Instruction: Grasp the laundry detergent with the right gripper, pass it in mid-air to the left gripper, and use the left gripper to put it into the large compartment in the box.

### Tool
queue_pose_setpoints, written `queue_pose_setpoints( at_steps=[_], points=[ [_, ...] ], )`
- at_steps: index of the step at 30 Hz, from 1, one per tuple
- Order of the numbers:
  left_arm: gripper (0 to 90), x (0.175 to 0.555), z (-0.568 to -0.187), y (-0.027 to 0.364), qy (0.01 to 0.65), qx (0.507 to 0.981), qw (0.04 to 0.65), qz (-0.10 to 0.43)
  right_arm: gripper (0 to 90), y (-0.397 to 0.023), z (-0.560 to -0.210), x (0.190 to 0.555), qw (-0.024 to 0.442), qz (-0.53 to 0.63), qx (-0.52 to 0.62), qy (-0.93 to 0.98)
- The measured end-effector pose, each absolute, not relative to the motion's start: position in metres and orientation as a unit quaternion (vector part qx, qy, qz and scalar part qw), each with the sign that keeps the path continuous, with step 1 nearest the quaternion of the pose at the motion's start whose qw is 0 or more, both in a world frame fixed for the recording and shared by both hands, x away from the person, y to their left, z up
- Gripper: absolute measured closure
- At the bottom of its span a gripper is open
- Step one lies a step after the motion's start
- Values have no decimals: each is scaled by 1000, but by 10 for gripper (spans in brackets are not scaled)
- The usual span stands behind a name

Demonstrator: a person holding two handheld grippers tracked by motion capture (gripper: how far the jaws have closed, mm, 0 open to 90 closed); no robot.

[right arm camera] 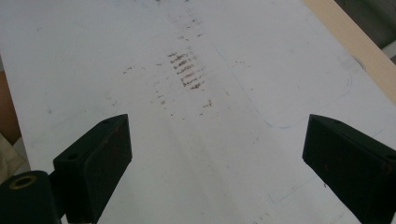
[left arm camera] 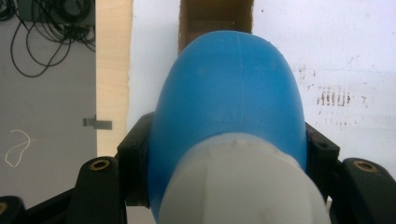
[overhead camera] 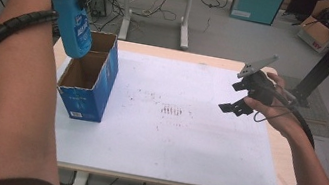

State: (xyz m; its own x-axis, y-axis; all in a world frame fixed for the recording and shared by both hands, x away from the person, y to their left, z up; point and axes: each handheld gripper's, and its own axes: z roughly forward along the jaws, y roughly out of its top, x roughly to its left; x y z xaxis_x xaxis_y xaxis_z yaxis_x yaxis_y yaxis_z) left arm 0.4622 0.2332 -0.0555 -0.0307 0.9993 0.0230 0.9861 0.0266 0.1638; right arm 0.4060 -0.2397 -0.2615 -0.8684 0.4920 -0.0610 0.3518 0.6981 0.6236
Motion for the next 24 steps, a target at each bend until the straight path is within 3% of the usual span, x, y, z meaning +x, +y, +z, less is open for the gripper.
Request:
queue_pose_setpoints(
  at_steps=[24],
  points=[
    [369, 469, -109, 241, 724, 687, 42, 52, 88, -240, -265, 406, 112, 305, 230, 917]
  ],
)
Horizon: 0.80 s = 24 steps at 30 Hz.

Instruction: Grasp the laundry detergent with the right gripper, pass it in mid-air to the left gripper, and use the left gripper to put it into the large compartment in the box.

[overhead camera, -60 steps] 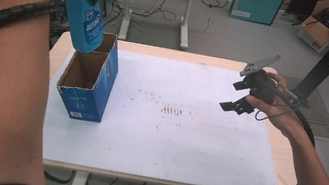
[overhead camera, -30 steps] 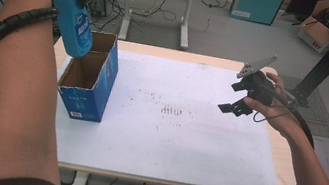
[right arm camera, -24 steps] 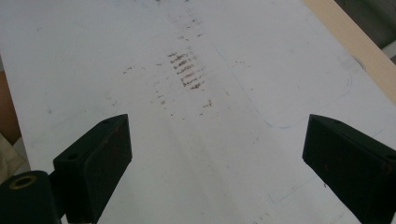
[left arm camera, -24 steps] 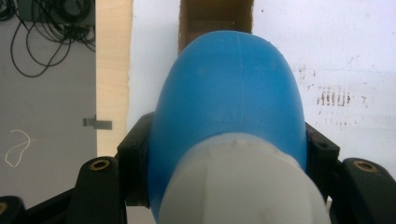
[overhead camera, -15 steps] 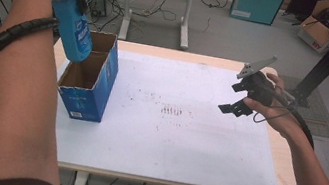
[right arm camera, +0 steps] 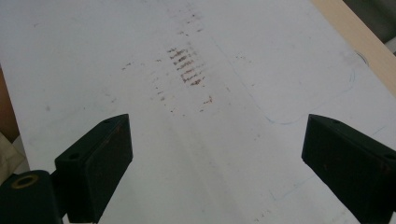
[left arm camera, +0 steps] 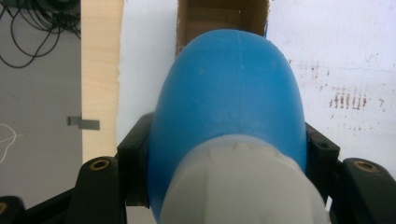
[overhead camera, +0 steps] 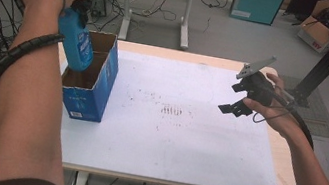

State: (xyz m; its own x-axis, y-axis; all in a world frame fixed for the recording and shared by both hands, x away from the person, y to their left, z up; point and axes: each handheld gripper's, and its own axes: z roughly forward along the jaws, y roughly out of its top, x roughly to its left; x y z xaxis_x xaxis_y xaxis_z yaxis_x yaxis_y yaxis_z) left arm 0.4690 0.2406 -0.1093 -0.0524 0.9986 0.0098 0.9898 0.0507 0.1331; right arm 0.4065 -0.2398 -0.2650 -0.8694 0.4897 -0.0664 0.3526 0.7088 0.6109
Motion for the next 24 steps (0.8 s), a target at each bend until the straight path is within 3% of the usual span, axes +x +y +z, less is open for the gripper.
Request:
queue_pose_setpoints(
  at_steps=[24],
  points=[
    [369, 473, -192, 240, 719, 693, 35, 52, 88, -236, -278, 405, 101, 289, 237, 922]
  ],
)
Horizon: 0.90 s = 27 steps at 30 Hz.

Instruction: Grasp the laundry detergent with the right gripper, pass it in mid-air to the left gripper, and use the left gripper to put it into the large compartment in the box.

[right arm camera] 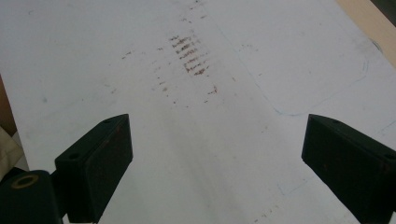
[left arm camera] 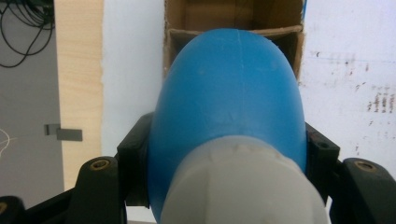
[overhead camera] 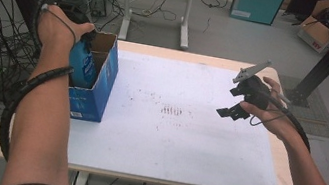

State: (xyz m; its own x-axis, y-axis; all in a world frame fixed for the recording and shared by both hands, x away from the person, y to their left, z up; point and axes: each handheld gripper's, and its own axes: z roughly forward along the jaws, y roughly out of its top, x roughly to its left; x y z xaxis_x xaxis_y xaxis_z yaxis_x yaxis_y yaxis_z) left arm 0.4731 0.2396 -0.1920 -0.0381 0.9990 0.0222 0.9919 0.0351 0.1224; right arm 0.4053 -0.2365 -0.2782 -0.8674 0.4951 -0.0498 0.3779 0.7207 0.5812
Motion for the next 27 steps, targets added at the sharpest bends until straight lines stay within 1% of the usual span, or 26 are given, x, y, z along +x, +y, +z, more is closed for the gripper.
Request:
queue_pose_setpoints(
  at_steps=[9, 21, 27],
  points=[
    [369, 475, -220, 233, 714, 698, 39, 43, 89, -239, -282, 404, 100, 288, 241, 921],
    [369, 475, -249, 230, 710, 701, 41, 43, 89, -243, -289, 404, 96, 286, 245, 922],
    [368, 475, -263, 232, 714, 698, 36, 30, 89, -245, -290, 405, 96, 284, 248, 921]
  ],
)
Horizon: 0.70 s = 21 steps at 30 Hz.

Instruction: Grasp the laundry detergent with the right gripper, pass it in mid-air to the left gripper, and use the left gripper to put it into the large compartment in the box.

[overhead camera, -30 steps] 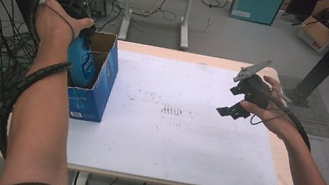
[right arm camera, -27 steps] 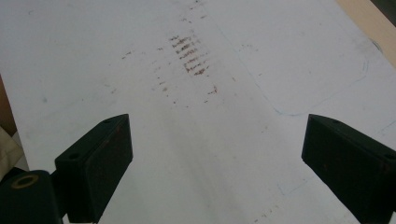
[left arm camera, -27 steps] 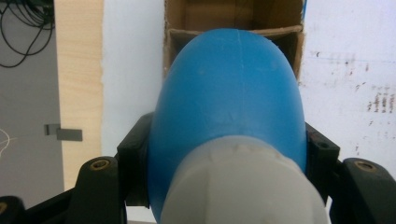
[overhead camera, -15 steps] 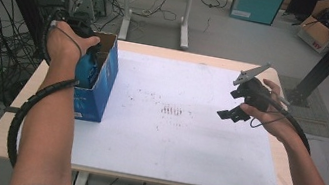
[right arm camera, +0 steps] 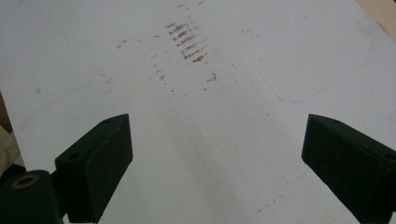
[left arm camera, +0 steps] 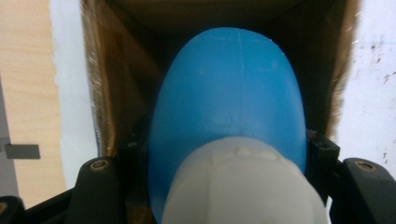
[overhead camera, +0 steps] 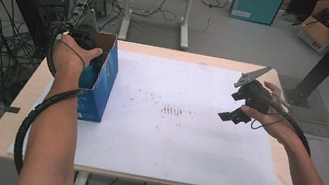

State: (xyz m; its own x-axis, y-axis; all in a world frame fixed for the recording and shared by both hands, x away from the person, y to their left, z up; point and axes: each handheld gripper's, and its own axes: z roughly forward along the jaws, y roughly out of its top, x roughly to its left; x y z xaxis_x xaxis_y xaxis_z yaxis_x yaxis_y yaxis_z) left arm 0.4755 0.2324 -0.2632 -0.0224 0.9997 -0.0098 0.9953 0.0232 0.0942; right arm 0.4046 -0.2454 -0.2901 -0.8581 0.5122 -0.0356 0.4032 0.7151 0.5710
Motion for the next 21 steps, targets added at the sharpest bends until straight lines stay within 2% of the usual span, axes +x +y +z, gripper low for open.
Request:
queue_pose_setpoints(
  at_steps=[21],
  points=[
    [367, 472, -275, 237, 715, 697, 41, 32, 89, -252, -288, 404, 102, 285, 253, 919]
  ],
)
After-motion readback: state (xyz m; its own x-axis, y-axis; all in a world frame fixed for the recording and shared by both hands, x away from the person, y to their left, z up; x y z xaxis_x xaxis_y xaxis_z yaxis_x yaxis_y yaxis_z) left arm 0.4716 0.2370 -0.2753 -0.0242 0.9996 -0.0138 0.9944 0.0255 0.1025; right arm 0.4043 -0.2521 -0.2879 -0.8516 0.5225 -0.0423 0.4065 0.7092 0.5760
